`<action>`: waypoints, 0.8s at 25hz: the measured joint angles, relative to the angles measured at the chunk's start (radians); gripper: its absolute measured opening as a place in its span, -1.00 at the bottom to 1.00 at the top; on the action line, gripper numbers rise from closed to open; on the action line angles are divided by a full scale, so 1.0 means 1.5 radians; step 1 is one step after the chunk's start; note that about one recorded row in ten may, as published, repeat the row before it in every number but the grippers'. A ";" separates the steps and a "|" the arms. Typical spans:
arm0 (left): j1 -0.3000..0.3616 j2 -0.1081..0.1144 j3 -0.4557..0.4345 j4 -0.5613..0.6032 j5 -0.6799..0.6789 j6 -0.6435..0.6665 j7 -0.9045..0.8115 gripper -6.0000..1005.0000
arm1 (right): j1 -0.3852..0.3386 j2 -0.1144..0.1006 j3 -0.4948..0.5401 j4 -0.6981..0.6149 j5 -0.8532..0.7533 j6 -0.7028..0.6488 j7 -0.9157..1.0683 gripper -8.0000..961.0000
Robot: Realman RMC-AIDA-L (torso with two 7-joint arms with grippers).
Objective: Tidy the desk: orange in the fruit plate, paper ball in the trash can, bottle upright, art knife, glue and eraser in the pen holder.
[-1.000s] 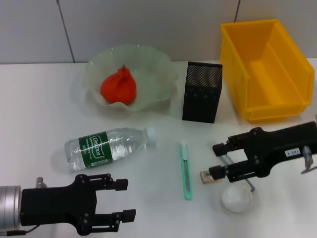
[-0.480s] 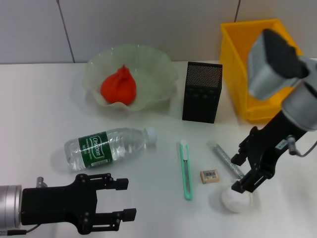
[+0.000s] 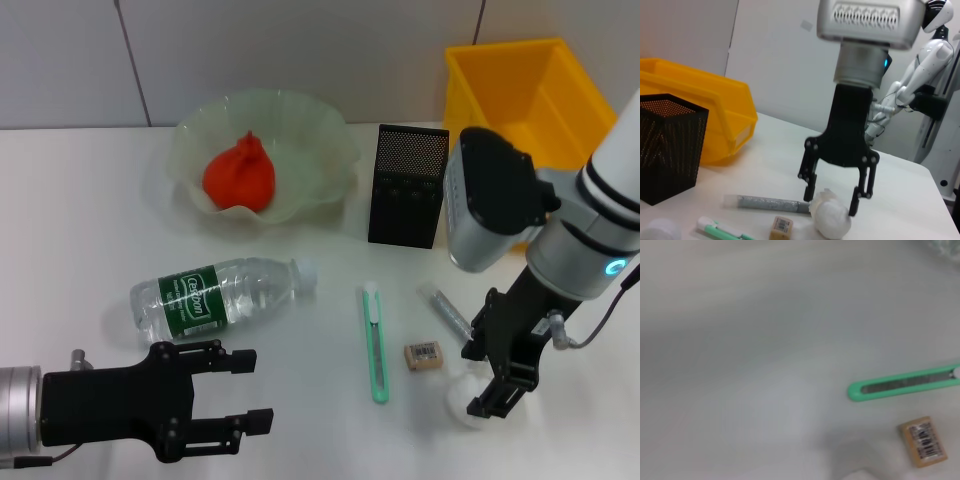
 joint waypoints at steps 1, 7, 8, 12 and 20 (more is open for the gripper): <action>0.000 0.000 -0.001 0.000 0.000 0.000 0.000 0.43 | 0.001 0.000 -0.008 0.008 0.000 0.005 0.000 0.44; 0.001 0.000 -0.003 0.000 0.000 0.000 -0.001 0.43 | -0.001 0.001 -0.021 0.030 0.000 0.023 -0.001 0.44; 0.001 0.000 -0.003 0.000 0.000 0.000 -0.001 0.43 | -0.001 0.001 -0.021 0.033 0.000 0.025 -0.002 0.44; 0.000 0.000 -0.003 0.000 0.000 0.000 -0.002 0.43 | -0.003 0.002 -0.022 0.035 0.000 0.030 -0.002 0.44; 0.001 0.000 -0.002 0.000 -0.001 0.000 -0.002 0.43 | -0.005 0.002 -0.022 0.035 0.004 0.043 -0.002 0.24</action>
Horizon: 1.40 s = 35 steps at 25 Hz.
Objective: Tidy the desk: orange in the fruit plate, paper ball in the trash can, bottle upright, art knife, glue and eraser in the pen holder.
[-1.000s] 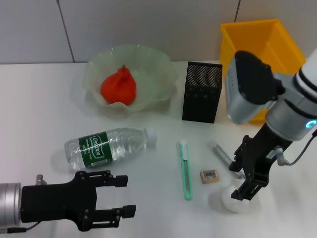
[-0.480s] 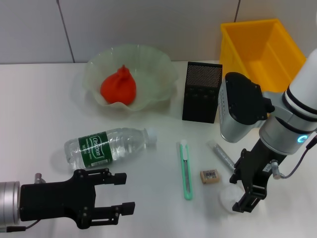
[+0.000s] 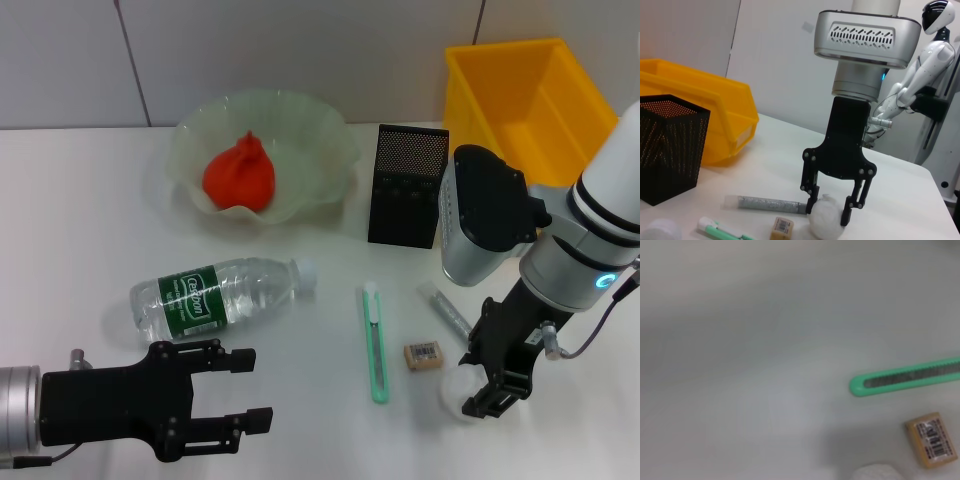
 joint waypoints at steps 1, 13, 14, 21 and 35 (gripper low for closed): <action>0.000 0.000 0.000 0.000 0.000 0.000 0.000 0.43 | 0.000 0.000 0.000 -0.001 0.002 -0.002 0.000 0.19; 0.003 0.000 0.000 0.000 0.002 0.000 0.001 0.43 | 0.043 -0.015 0.259 -0.228 0.006 -0.153 0.072 0.04; 0.002 0.000 0.000 0.000 0.003 0.000 0.001 0.43 | 0.048 -0.018 0.283 -0.233 0.006 -0.153 0.077 0.04; 0.001 -0.001 0.000 0.000 0.004 -0.001 0.001 0.43 | 0.053 -0.037 0.383 -0.227 -0.060 -0.011 0.150 0.04; -0.001 -0.001 0.000 0.000 0.004 -0.004 0.001 0.43 | 0.039 -0.039 0.382 -0.071 -0.147 0.262 0.239 0.05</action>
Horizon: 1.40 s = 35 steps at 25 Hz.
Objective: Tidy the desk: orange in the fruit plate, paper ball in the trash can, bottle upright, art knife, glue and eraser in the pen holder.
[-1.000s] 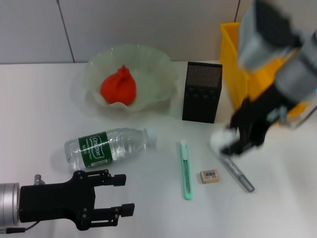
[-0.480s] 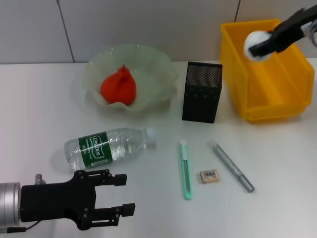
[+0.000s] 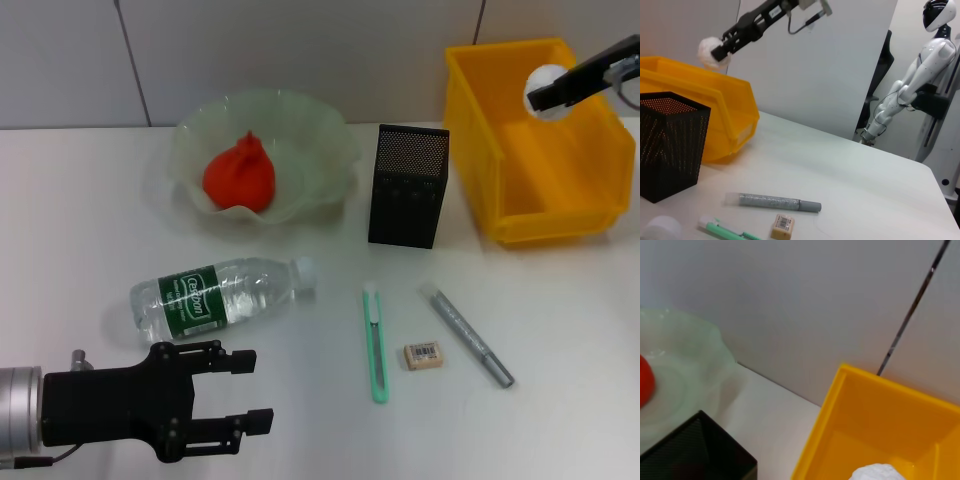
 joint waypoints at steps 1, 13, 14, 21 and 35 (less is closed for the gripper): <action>0.000 0.000 0.000 0.000 0.000 0.000 0.000 0.43 | 0.001 0.000 -0.001 0.013 0.000 0.013 0.000 0.06; 0.000 0.001 0.000 0.000 0.000 -0.003 -0.001 0.43 | -0.010 0.006 0.000 0.035 -0.009 0.054 0.002 0.32; 0.000 0.001 0.000 0.000 0.000 -0.003 -0.001 0.43 | -0.010 0.007 0.003 0.034 -0.009 0.057 0.007 0.38; 0.000 0.001 0.000 0.000 0.000 -0.004 -0.001 0.42 | -0.035 -0.001 0.017 -0.002 0.137 0.039 0.008 0.60; 0.000 0.001 0.000 0.000 -0.004 -0.007 -0.001 0.42 | -0.225 -0.046 0.021 0.168 0.703 -0.268 -0.443 0.62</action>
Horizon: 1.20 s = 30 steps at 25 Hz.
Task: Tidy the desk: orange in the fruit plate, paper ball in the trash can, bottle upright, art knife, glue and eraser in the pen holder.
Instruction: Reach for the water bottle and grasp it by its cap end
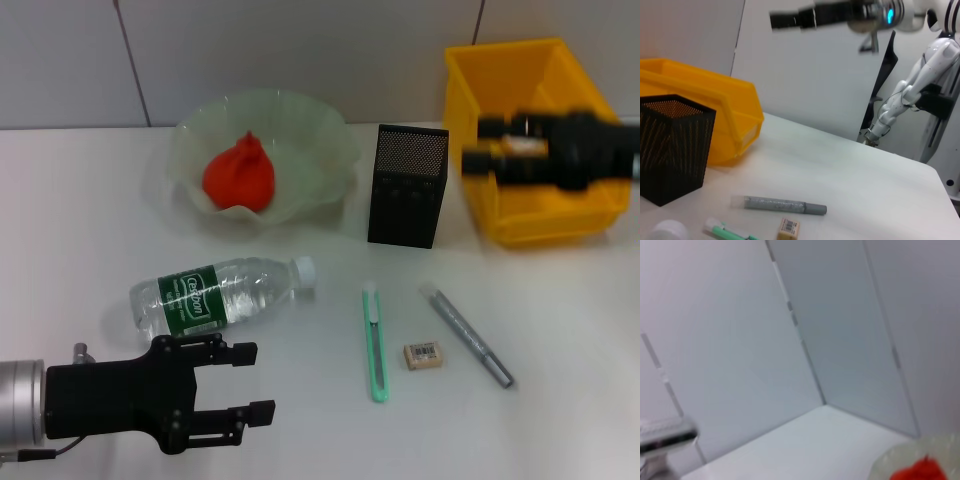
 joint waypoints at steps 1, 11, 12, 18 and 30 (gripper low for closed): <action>0.000 0.000 0.000 0.000 0.000 0.000 0.000 0.42 | -0.007 0.000 -0.002 0.038 -0.002 -0.001 -0.042 0.62; -0.016 -0.007 -0.003 0.000 0.000 -0.018 0.000 0.42 | -0.059 0.045 -0.001 0.156 -0.098 0.040 -0.280 0.62; -0.017 -0.007 -0.003 0.000 0.000 -0.020 0.000 0.42 | -0.074 0.059 -0.001 0.159 -0.099 0.065 -0.310 0.62; -0.020 -0.009 -0.006 0.000 0.000 -0.026 0.000 0.42 | -0.100 0.078 0.001 0.163 -0.096 0.103 -0.372 0.62; -0.069 -0.035 -0.048 0.081 -0.002 -0.040 -0.070 0.42 | -0.108 0.080 0.004 0.179 -0.091 0.126 -0.394 0.62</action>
